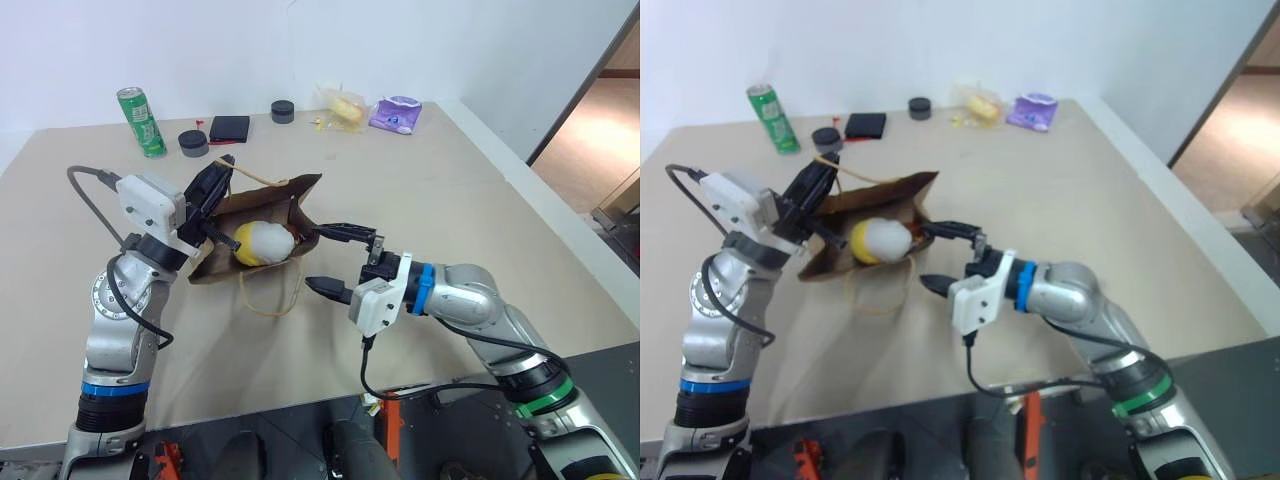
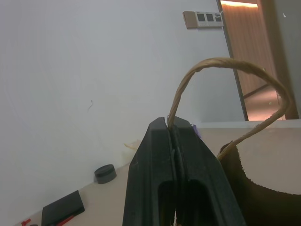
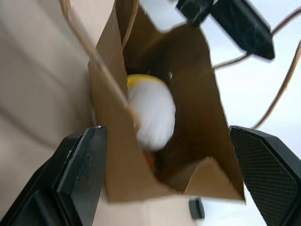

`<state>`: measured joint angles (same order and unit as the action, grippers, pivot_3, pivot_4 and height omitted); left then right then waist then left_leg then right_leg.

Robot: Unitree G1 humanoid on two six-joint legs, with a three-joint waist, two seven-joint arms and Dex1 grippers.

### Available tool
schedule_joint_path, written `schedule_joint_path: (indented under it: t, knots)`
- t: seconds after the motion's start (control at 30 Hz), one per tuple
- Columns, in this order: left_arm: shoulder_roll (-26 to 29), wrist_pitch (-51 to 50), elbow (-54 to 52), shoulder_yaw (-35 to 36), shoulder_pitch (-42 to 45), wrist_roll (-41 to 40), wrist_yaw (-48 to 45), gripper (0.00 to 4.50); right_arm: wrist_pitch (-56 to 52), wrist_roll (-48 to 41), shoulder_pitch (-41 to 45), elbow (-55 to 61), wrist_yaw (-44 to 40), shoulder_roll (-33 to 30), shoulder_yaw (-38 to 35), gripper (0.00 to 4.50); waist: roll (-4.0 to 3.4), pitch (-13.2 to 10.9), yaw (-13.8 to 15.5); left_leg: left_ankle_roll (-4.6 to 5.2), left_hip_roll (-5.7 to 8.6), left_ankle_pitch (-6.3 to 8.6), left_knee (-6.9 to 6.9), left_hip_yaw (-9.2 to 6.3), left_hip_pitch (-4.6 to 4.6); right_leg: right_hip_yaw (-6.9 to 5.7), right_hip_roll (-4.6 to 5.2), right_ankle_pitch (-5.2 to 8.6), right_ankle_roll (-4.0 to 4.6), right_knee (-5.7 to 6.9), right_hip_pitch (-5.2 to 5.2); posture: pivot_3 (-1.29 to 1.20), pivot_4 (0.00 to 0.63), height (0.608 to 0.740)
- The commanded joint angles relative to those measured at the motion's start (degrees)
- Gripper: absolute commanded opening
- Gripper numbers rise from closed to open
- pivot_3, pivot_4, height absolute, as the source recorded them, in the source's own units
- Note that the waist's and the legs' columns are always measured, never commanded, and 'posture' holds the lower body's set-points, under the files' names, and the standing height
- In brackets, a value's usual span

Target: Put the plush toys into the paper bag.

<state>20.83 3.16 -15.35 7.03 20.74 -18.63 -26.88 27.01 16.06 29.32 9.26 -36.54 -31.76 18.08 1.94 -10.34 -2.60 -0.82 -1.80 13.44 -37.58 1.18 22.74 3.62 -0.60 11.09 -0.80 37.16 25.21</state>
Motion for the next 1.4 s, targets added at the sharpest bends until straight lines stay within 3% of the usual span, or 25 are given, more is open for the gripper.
schedule_joint_path:
  t: [0.03, 0.13, 0.2, 0.27, 0.37, 0.4, 0.53, 0.67, 0.87, 1.13, 1.4]
  knots:
    - [0.44, -0.03, -0.88, 0.60, 1.12, -0.32, -0.09, 0.00, 0.95, 0.06, 1.93, -0.12, -0.18, 0.55, -0.07, 4.46, 0.04, 0.02, 0.05, 0.00, 0.01, 0.00, 0.00, 0.01, 0.00, 0.01, 0.01, 0.00, 0.00, 0.00, 0.00, 0.00, 0.150, 0.740]
    - [0.31, -0.03, -0.93, 0.60, 1.09, -0.14, 0.04, 0.00, 1.29, 0.01, 2.37, -0.69, -0.30, 1.43, 0.38, 3.63, 0.10, 0.04, 0.07, 0.00, 0.00, 0.00, 0.00, 0.03, 0.00, 0.02, 0.01, 0.00, 0.00, -0.01, -0.01, 0.00, 0.150, 0.740]
    - [0.17, -0.03, -1.08, 0.55, 0.89, -0.04, 0.16, 0.00, 1.61, 0.15, 2.89, -0.84, 0.06, 2.31, 0.47, 2.75, 0.10, 0.04, 0.08, 0.00, 0.00, 0.00, 0.00, 0.04, 0.00, 0.03, 0.01, 0.00, 0.00, -0.02, 0.00, 0.00, 0.150, 0.740]
    - [0.11, 0.00, -1.15, 0.55, 0.73, -0.02, 0.22, 0.00, 1.82, 0.30, 3.16, -0.89, 0.26, 2.83, 0.34, 1.59, 0.10, 0.04, 0.08, 0.00, -0.01, 0.00, 0.00, 0.03, 0.00, 0.03, 0.00, 0.00, 0.00, -0.01, 0.00, 0.00, 0.150, 0.740]
    - [0.00, 0.05, -0.95, 0.62, 0.67, 0.07, 0.40, 0.00, 2.43, 0.37, 3.75, -1.39, 0.53, 3.35, 0.12, 0.25, 0.10, 0.04, 0.06, 0.00, -0.02, 0.00, 0.00, 0.05, -0.03, 0.04, -0.01, -0.02, 0.02, -0.01, 0.00, 0.00, 0.150, 0.740]
    - [-0.03, 0.06, -0.92, 0.67, 0.65, 0.07, 0.43, 0.00, 2.63, 0.43, 3.89, -1.52, 0.65, 3.46, 0.09, 0.06, 0.11, 0.04, 0.06, 0.00, -0.02, 0.00, 0.00, 0.05, -0.03, 0.04, -0.01, -0.02, 0.02, -0.01, 0.00, 0.00, 0.150, 0.740]
    - [-0.17, 0.00, -0.73, 0.71, 0.74, 0.07, 0.64, 0.00, 2.60, -0.63, 4.87, -1.82, 1.91, 4.80, -0.83, 0.06, 0.11, 0.04, 0.06, 0.00, -0.02, 0.00, 0.00, 0.07, -0.04, 0.06, -0.01, -0.02, 0.02, -0.01, -0.01, 0.00, 0.150, 0.740]
    - [-0.23, -1.21, -1.49, 1.44, 0.86, -0.77, 1.52, 0.00, -3.26, -7.09, 7.86, -0.70, 3.94, 8.01, -5.69, 0.06, 0.11, 0.04, 0.04, 0.00, -0.04, 0.00, 0.00, 0.12, -0.04, 0.10, -0.02, -0.05, 0.03, -0.01, 0.00, 0.00, 0.150, 0.740]
    - [0.44, -6.76, -5.78, 4.34, 0.12, -3.78, 5.17, 0.00, -9.81, -14.35, 12.74, -0.37, 1.75, 5.98, -11.43, 0.06, 0.17, 0.04, 0.06, 0.01, -0.03, 0.00, -0.01, 0.22, -0.06, 0.18, 0.01, -0.12, -0.03, -0.02, -0.02, 0.00, 0.150, 0.740]
    - [-0.37, -9.36, -8.63, 3.47, -1.46, -4.22, 6.82, 0.00, -14.62, -18.22, 7.88, 2.34, -5.51, 1.25, -9.26, 0.06, 0.18, 0.05, 0.06, 0.04, -0.05, 0.01, 0.04, 0.26, -0.09, 0.22, -0.02, -0.10, -0.03, -0.03, -0.01, 0.00, 0.150, 0.740]
    - [-0.84, -11.56, -8.09, 2.38, -1.46, -5.56, 5.88, 0.00, -16.91, -17.47, 5.86, 1.70, -6.86, 0.81, -8.84, 0.06, 0.19, 0.04, -0.03, 0.04, -0.03, 0.01, 0.00, 0.40, -0.18, 0.38, -0.03, -0.15, -0.08, -0.03, -0.02, 0.00, 0.150, 0.740]
